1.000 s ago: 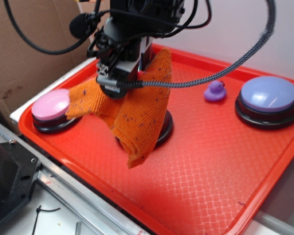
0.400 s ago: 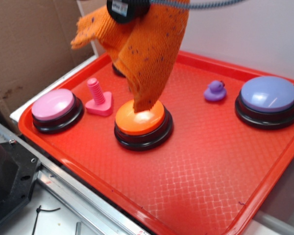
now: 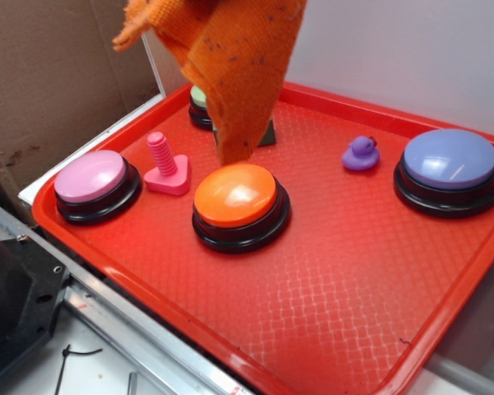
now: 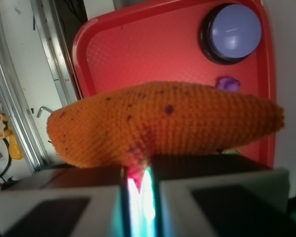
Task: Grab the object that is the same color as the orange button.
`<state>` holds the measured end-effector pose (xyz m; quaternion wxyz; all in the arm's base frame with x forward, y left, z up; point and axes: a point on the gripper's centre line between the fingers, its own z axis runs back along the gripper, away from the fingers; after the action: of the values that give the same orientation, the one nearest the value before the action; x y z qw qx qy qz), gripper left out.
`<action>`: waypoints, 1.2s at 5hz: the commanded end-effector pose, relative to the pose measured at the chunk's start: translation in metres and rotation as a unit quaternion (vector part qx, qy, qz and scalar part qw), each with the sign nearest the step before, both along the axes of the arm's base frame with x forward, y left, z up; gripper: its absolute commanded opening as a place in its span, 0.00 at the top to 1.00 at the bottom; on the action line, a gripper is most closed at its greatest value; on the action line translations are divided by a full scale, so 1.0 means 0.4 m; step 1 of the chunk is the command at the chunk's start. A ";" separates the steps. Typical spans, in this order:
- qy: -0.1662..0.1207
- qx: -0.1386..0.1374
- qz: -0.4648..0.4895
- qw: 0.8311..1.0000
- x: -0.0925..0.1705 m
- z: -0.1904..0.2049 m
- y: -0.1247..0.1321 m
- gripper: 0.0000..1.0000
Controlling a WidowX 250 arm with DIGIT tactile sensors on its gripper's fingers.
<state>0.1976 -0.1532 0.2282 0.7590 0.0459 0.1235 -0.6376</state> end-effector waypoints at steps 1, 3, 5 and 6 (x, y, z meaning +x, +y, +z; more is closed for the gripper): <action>0.007 -0.026 0.015 1.000 -0.015 -0.018 0.022 1.00; 0.032 -0.037 0.129 0.990 -0.072 -0.097 0.107 1.00; 0.036 -0.051 0.274 0.960 -0.097 -0.177 0.184 1.00; 0.032 -0.034 0.298 0.953 -0.092 -0.217 0.175 1.00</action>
<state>0.1659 -0.0772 0.1356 0.9105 -0.0393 0.1485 -0.3838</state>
